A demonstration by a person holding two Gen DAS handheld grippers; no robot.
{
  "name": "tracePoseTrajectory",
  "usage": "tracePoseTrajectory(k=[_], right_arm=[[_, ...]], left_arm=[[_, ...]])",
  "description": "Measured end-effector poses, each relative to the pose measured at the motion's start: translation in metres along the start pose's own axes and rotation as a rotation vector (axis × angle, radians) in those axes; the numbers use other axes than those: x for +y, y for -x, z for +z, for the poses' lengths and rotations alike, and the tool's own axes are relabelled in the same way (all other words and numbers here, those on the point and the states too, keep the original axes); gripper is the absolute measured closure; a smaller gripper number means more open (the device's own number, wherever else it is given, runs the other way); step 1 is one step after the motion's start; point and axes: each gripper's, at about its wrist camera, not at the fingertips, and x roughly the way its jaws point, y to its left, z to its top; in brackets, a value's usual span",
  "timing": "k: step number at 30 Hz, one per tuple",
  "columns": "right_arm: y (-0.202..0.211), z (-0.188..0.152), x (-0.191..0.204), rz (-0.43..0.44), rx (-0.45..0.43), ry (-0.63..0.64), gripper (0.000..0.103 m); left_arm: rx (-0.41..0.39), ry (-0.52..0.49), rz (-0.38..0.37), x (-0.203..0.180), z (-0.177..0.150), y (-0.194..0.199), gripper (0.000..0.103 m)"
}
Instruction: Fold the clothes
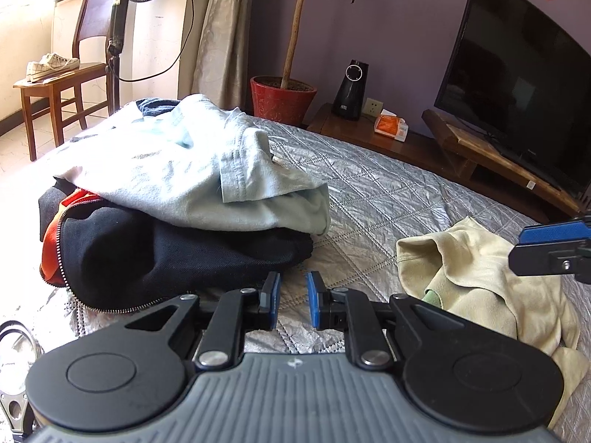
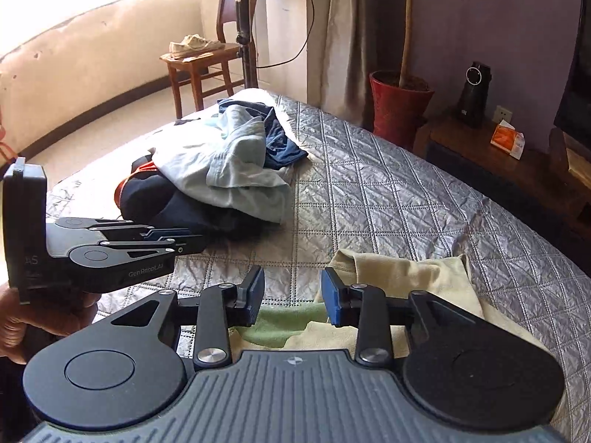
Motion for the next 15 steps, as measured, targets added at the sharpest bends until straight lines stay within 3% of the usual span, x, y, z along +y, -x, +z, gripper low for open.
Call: tracePoseTrajectory(k=[2,4,7,8,10,13,15], right_arm=[[-0.025,0.0,0.002,-0.135,0.032,0.085,0.061],[-0.048,-0.002,-0.019,-0.137,0.066,-0.017,0.061],[-0.079,-0.015,-0.028,-0.109,0.157,-0.022,0.052],[-0.087,-0.019,-0.026,-0.137,0.172,0.023,0.055],[-0.083,-0.015,-0.041,-0.183,0.115,-0.05,0.094],[-0.074,-0.007,-0.067,-0.245,0.015,-0.19,0.099],[-0.049,-0.005,-0.09,-0.349,-0.084,-0.291,0.099]], left_arm=[[0.001,-0.003,-0.005,-0.001,-0.001,-0.001,0.089],[0.009,-0.001,-0.009,-0.001,-0.001,-0.003,0.089],[0.022,0.005,-0.021,-0.002,-0.002,-0.007,0.089],[0.024,0.007,-0.026,-0.003,-0.002,-0.008,0.089],[0.025,0.004,-0.035,-0.006,-0.002,-0.009,0.089],[0.033,-0.006,-0.045,-0.011,-0.004,-0.011,0.089],[0.034,-0.017,-0.05,-0.014,-0.005,-0.011,0.089]])
